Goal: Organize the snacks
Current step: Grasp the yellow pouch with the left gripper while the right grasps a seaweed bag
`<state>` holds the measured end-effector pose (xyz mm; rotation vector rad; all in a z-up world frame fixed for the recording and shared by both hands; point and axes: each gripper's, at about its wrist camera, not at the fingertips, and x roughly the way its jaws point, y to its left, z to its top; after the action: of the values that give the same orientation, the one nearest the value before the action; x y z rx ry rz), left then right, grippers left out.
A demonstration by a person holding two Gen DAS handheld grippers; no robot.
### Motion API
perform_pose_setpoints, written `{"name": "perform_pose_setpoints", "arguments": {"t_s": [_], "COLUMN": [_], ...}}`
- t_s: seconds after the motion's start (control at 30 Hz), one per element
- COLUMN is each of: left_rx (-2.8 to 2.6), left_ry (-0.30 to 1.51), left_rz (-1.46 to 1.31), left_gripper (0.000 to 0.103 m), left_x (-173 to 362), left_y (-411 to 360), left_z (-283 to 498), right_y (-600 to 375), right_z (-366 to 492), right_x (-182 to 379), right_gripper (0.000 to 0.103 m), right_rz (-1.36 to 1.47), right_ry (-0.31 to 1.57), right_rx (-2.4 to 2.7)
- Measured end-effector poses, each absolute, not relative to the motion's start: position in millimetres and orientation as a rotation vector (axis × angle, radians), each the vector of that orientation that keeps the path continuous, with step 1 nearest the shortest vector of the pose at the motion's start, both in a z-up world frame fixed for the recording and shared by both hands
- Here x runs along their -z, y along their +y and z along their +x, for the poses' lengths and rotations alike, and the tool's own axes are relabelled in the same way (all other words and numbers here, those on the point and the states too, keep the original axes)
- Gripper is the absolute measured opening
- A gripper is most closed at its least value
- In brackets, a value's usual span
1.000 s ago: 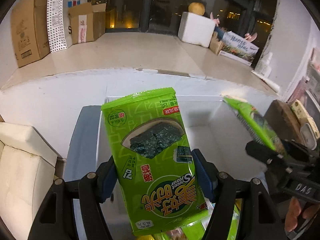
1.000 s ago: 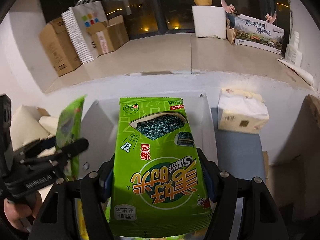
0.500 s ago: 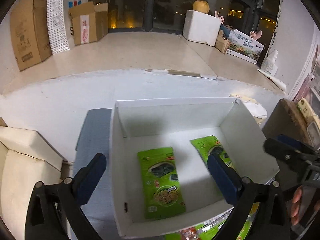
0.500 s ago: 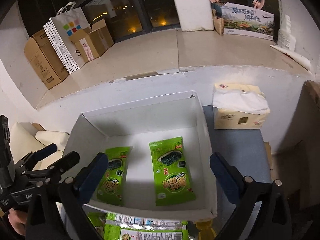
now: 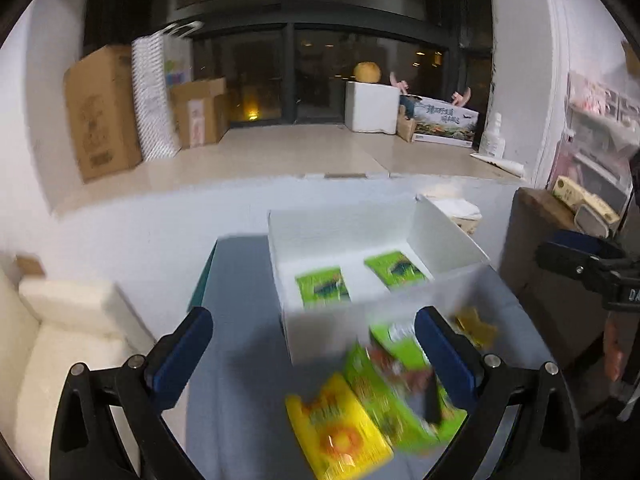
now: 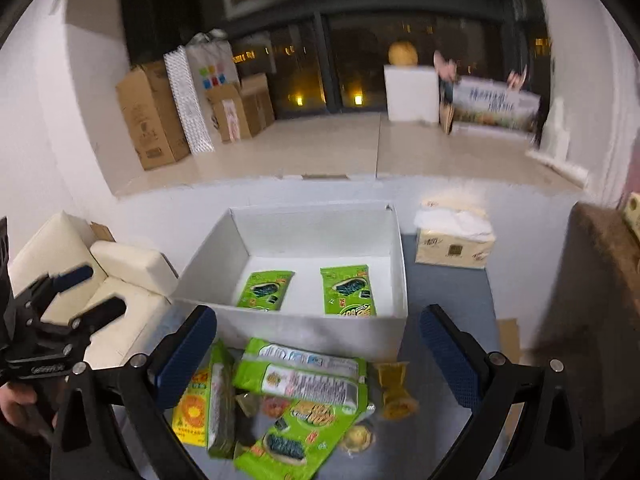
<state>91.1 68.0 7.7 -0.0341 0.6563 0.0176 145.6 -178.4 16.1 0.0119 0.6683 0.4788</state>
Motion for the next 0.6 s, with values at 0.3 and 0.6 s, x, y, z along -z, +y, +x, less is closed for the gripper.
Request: {"name": "perform_pose_setpoints", "arguments": {"t_s": [0.3,0.6], "left_rx": [-0.021,-0.011], "left_ry": [0.730,0.767], "left_rz": [-0.168,-0.221], "left_gripper": [0.103,0.103], "left_x": [50.0,70.8], "left_y": [62.7,65.7], "left_z": [15.2,10.7], "right_y": [-180.1,-138.8], "right_z": [65.7,84.1], "right_x": [66.7,90.9], "right_gripper": [0.103,0.103], "right_rz": [0.081,0.015], "right_ry": [0.833,0.909], "right_rx": [-0.540,-0.638]}}
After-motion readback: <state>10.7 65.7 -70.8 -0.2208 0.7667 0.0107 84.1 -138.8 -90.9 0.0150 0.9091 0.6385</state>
